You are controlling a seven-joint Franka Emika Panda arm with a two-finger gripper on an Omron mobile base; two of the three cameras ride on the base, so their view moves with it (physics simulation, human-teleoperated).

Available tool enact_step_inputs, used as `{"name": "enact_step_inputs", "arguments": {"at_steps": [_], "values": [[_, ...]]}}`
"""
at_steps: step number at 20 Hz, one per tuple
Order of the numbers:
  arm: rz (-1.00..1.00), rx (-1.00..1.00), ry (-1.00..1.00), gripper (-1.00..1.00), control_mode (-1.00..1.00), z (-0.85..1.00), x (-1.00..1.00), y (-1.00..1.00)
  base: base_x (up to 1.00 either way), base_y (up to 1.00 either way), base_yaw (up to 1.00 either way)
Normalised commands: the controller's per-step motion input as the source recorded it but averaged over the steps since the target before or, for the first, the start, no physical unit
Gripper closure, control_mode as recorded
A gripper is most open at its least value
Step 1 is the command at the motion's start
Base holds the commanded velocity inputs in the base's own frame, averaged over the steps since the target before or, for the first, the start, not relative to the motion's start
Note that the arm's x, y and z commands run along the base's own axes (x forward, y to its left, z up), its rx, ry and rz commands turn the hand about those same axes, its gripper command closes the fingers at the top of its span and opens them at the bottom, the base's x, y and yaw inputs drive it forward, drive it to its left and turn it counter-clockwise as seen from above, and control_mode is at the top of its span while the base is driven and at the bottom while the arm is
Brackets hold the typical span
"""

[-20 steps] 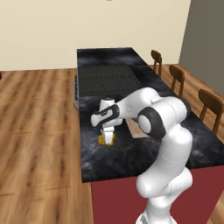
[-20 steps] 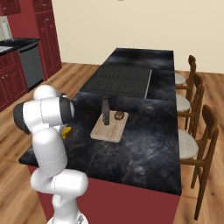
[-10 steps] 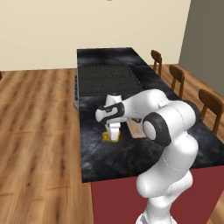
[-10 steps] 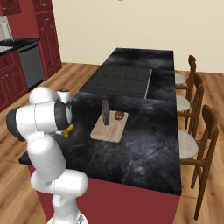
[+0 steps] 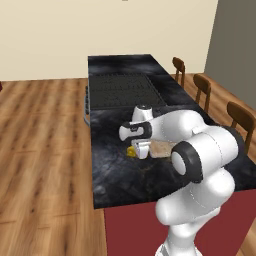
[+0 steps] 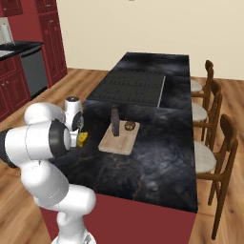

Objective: Retrieve the reheated potato from the microwave, then place the potato, cheese, and condiment on the cutting board.

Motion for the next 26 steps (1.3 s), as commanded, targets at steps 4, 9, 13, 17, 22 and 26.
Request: {"name": "enact_step_inputs", "arguments": {"at_steps": [4,9,13,17,22,26], "values": [[0.15,0.00,-0.08,1.00,-1.00,0.09,-0.10,-0.53,0.00,0.00,0.00],[0.17,0.00,-0.08,1.00,-1.00,0.04,-0.01,-0.53,0.00,0.00,0.00],[0.15,0.00,-0.03,1.00,-1.00,0.01,0.02,-0.46,0.00,0.00,0.00],[0.05,0.00,0.00,1.00,-1.00,0.00,0.19,-0.28,0.00,0.00,0.00],[0.00,0.00,0.00,1.00,-1.00,0.03,0.23,-0.22,0.00,0.00,0.00],[0.02,0.00,0.00,1.00,-1.00,0.00,0.23,-0.27,0.00,0.00,0.00]]}}
